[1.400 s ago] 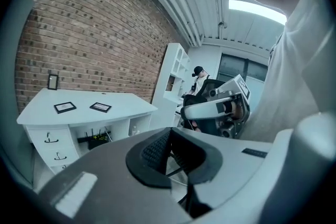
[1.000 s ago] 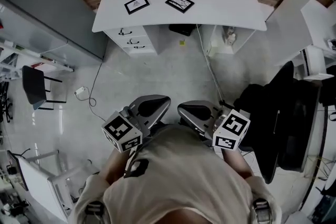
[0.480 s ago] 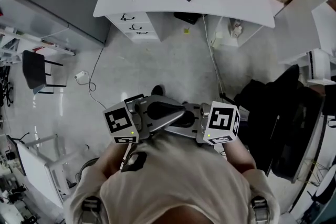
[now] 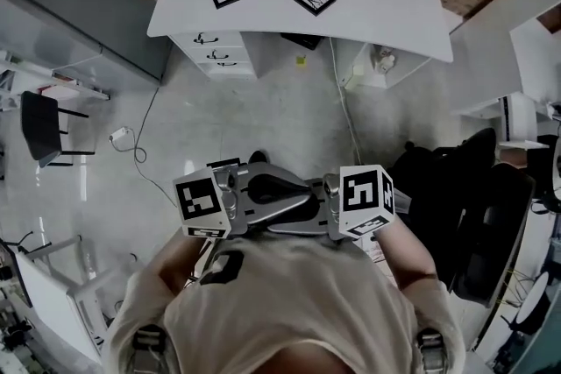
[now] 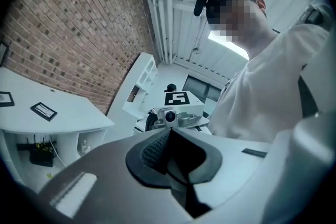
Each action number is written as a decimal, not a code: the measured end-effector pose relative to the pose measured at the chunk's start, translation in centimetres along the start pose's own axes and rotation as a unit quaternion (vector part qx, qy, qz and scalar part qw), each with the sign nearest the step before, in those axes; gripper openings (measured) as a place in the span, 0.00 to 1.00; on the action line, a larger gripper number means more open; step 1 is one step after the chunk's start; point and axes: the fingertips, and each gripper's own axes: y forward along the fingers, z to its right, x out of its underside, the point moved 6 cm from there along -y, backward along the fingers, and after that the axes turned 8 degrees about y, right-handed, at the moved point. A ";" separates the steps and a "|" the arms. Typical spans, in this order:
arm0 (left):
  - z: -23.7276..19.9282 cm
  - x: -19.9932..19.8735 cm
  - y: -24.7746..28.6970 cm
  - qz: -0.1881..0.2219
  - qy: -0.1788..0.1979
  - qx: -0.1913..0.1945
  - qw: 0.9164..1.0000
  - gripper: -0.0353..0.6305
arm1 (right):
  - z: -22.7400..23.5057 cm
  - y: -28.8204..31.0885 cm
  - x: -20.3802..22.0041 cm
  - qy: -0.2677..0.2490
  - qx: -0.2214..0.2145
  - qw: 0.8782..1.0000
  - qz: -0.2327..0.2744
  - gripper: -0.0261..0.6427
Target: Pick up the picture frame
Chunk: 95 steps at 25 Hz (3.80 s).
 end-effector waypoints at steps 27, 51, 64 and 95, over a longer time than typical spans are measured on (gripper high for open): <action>-15.0 -1.7 -21.7 0.026 0.009 -0.244 0.969 0.06 | 13.4 -0.1 -11.3 0.083 0.264 0.924 0.264 0.04; -23.5 -2.8 -14.4 -0.054 0.011 -0.291 0.955 0.06 | 19.7 -6.4 -15.0 0.058 0.292 0.932 0.207 0.05; -28.5 -3.9 -1.9 -0.111 0.010 -0.175 0.978 0.06 | 20.0 -16.8 -12.2 0.095 0.351 0.889 0.279 0.05; -39.0 -5.3 -12.0 -0.101 -0.022 -0.333 0.937 0.06 | 31.5 -19.2 -17.8 0.189 0.308 0.909 0.207 0.05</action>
